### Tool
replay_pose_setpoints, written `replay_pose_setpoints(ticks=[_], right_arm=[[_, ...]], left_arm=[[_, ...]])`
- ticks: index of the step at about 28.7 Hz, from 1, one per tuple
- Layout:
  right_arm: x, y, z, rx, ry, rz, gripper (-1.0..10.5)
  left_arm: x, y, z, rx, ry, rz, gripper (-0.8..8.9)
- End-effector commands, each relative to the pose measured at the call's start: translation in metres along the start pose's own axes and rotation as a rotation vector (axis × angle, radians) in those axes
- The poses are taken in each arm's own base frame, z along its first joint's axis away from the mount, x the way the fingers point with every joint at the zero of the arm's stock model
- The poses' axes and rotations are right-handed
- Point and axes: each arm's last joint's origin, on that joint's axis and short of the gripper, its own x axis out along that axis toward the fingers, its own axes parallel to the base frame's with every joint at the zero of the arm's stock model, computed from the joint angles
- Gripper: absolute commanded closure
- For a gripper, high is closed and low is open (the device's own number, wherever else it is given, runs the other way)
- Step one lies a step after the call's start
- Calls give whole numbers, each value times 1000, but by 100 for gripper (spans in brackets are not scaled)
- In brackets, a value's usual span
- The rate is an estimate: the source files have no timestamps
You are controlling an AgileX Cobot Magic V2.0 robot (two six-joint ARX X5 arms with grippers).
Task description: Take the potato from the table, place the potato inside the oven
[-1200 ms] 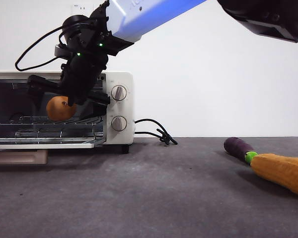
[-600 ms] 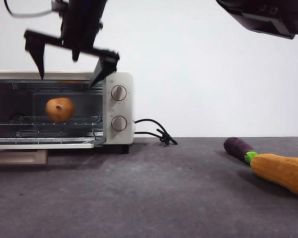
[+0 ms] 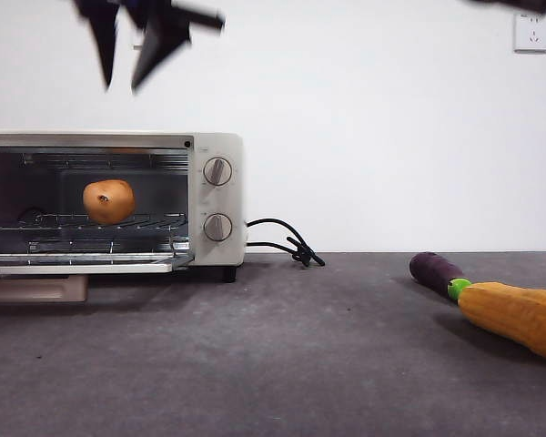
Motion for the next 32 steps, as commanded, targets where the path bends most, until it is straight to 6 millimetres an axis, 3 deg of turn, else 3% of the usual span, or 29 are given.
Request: replay_pose_setpoints(ticks=[1,5,11,15,19,25,32], right_arm=[[-58,-5,12,-38,-127,-43,919],[-123,-18,21,-56,-250,-115,919],[-178,-40,22,-62,-312,-290,919],[-207,-51,15,-70,-287,-319,919],[-230,-61,-1,-102,-224,-321,919],[-249,-77,-41,-156,-99,-334,919],[-260,-117,-96,-80,27,-432,919]], left_arm=[[17,3,11,14,33,12,820],[55,23,29,-57,115,110,821],[96,54,44,-191,125,15,821],[124,78,46,-278,161,-21,822],[151,101,43,-369,196,-48,821],[194,127,32,-455,264,-118,822],[236,156,10,-588,325,-202,822]])
